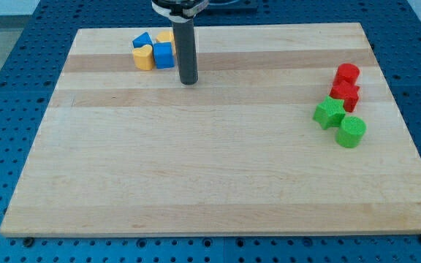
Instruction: Slide your arm to the blue cube
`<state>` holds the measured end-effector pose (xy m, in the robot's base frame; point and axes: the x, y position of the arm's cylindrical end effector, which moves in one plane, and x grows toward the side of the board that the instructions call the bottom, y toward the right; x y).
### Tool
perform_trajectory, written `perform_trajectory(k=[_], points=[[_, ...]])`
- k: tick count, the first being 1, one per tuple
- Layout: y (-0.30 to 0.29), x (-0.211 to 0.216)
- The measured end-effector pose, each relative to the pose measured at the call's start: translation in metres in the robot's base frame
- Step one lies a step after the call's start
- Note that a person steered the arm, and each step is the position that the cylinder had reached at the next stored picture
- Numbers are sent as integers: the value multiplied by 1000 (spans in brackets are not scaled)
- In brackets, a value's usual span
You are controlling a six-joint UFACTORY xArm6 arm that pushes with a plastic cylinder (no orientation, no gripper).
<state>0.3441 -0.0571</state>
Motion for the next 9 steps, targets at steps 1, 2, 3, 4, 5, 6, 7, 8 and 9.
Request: perform_trajectory(k=[1,2,3,4,5,6,7,8,9], points=[[-2,-3],[-6,-8],[-9,-8],[-13,-7],[-51,-7],[-109,-5],[-168,-5],[-188,-22],[-182,-64]])
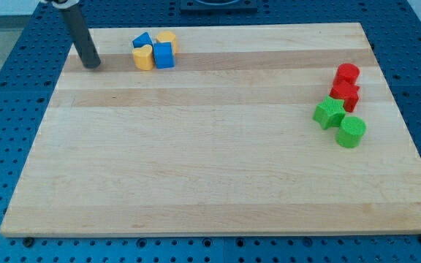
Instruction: Slide your arm to the blue cube
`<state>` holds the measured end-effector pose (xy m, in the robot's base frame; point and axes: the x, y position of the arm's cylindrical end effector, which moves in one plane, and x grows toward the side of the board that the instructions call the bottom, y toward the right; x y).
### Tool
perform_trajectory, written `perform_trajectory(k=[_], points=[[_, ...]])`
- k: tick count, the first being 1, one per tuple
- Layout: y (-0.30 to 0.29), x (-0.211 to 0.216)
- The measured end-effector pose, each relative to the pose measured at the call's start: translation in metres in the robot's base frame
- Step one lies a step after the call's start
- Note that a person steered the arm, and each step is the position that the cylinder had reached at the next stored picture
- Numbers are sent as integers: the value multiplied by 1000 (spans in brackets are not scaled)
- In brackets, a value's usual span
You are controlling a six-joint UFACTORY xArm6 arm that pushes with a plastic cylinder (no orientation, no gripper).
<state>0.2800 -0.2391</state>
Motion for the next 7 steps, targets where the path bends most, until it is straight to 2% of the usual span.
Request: perform_trajectory(k=[1,2,3,4,5,6,7], points=[[28,-35],[79,-35],[84,-14],[84,-27],[73,-60],[108,-34],[111,9]])
